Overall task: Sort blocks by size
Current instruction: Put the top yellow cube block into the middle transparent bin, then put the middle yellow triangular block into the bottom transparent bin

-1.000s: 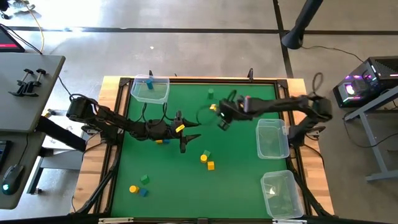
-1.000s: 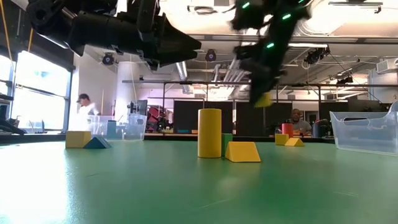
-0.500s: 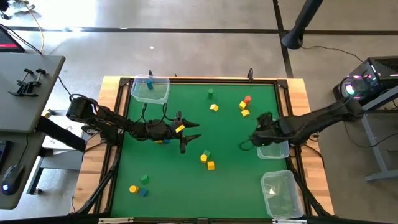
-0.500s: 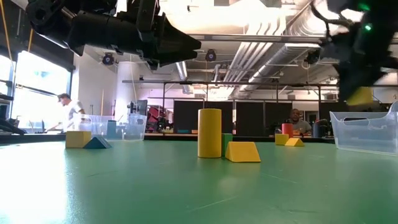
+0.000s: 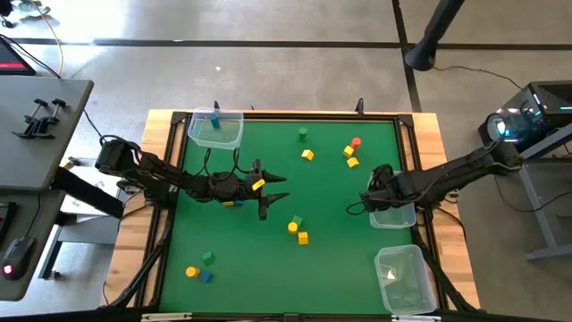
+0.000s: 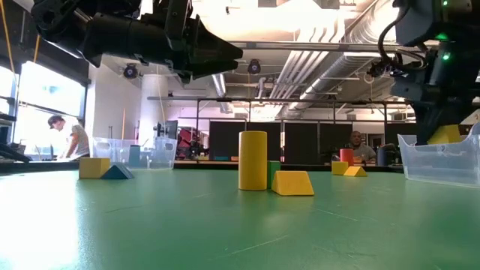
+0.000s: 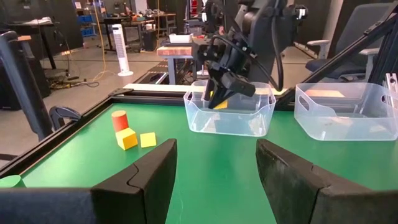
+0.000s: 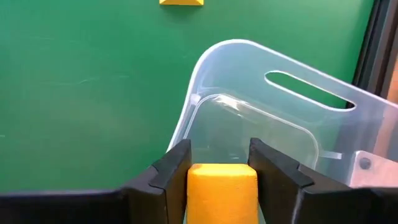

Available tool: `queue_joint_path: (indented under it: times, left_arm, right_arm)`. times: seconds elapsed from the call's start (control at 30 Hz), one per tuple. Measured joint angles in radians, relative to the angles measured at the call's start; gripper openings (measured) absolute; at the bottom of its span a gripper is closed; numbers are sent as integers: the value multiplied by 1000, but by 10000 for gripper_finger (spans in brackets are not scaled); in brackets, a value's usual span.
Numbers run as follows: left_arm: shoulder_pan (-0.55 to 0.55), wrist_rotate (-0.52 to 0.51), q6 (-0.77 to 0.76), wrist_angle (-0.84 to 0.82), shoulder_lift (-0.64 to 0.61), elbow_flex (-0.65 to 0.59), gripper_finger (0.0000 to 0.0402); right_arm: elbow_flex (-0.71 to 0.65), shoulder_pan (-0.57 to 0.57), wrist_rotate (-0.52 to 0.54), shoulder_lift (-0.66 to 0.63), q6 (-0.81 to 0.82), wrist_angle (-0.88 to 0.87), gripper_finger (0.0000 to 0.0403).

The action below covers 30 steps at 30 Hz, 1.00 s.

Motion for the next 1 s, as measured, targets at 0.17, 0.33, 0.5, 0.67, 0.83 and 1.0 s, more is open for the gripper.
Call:
queue_joint_path:
  times: [0.17, 0.33, 0.5, 0.67, 0.83, 1.0]
  left_arm:
    - [0, 0, 0, 0, 0, 0, 207]
    - [0, 0, 0, 0, 0, 0, 207]
    - [0, 1, 0, 0, 0, 0, 207]
    - [0, 1, 0, 11, 0, 0, 207]
    - [0, 2, 0, 25, 0, 0, 207]
    - [0, 2, 0, 25, 0, 0, 207]
  right_arm:
    - [0, -21, 37, 0, -13, -25, 159]
    - [0, -31, 86, 0, -19, -53, 160]
    - [19, -31, 144, -2, -40, -68, 161]
    - [101, -31, 204, -2, -143, -38, 161]
    - [153, -42, 287, -3, -481, 205, 161]
    - [149, -140, 171, 29, -763, 485, 161]
